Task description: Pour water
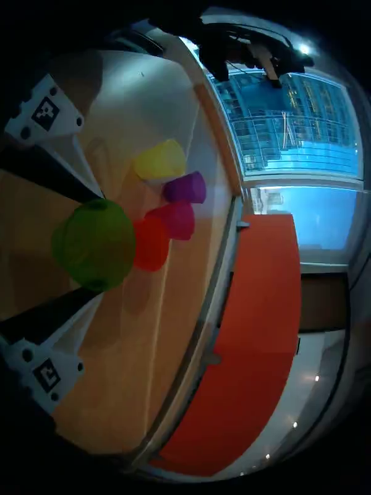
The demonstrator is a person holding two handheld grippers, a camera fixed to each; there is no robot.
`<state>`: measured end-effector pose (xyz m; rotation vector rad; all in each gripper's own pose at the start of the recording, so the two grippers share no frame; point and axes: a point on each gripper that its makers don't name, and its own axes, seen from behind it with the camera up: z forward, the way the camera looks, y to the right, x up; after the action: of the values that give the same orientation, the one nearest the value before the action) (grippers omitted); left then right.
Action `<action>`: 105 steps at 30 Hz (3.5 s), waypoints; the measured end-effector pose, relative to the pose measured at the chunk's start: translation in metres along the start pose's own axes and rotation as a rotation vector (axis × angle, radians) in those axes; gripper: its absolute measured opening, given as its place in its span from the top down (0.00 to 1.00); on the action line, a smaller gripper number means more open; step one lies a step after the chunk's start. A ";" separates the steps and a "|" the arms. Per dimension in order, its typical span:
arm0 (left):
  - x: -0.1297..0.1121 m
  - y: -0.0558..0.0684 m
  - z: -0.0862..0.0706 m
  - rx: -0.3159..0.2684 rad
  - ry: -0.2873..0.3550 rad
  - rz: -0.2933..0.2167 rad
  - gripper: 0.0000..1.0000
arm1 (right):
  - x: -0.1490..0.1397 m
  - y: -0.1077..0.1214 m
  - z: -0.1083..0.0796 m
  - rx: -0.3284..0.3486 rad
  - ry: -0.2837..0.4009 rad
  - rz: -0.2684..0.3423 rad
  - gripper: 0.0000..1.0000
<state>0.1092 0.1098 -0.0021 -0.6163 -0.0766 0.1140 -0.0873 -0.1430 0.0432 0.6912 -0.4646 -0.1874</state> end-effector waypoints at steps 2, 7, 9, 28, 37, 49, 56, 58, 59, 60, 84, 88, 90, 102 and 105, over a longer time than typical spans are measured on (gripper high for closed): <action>0.000 -0.001 0.000 0.003 0.001 0.001 0.11 | 0.008 -0.004 -0.003 0.006 0.015 -0.004 0.08; 0.001 -0.004 0.002 0.007 0.006 -0.005 0.11 | 0.029 -0.016 -0.010 0.027 0.059 -0.013 0.08; 0.002 -0.005 0.003 0.008 0.007 -0.007 0.11 | 0.037 -0.020 -0.012 0.035 0.077 -0.018 0.08; 0.010 0.000 0.014 -0.007 0.020 -0.010 0.11 | 0.105 -0.065 -0.033 0.117 0.242 -0.043 0.08; 0.017 0.004 0.020 -0.023 0.028 -0.005 0.11 | 0.125 -0.080 -0.038 0.141 0.296 -0.052 0.08; 0.022 0.003 0.026 -0.031 0.032 -0.003 0.11 | 0.145 -0.092 -0.038 0.157 0.344 -0.068 0.07; 0.024 0.006 0.029 -0.040 0.034 -0.001 0.11 | 0.153 -0.094 -0.037 0.156 0.365 -0.075 0.07; 0.024 0.006 0.030 -0.042 0.035 0.000 0.11 | 0.153 -0.095 -0.036 0.154 0.368 -0.078 0.07; 0.024 0.006 0.030 -0.043 0.035 0.000 0.11 | 0.154 -0.095 -0.035 0.153 0.369 -0.080 0.07; 0.024 0.005 0.030 -0.043 0.035 0.001 0.11 | 0.154 -0.095 -0.035 0.154 0.370 -0.082 0.07; 0.040 0.003 0.031 -0.035 0.071 0.082 0.11 | 0.168 -0.120 -0.025 0.209 0.386 -0.112 0.08; 0.045 0.004 0.030 -0.029 0.078 0.113 0.11 | 0.169 -0.127 -0.024 0.225 0.384 -0.123 0.08; 0.048 0.004 0.030 -0.026 0.080 0.126 0.11 | 0.168 -0.131 -0.024 0.232 0.383 -0.127 0.08; 0.062 0.006 0.030 0.002 0.088 0.220 0.11 | 0.165 -0.152 -0.023 0.281 0.379 -0.141 0.08; 0.065 0.007 0.031 0.007 0.088 0.245 0.11 | 0.165 -0.156 -0.022 0.291 0.379 -0.144 0.08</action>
<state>0.1698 0.1414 0.0217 -0.6211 0.0853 0.3241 0.0664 -0.3012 -0.0158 1.0232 -0.0772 -0.1207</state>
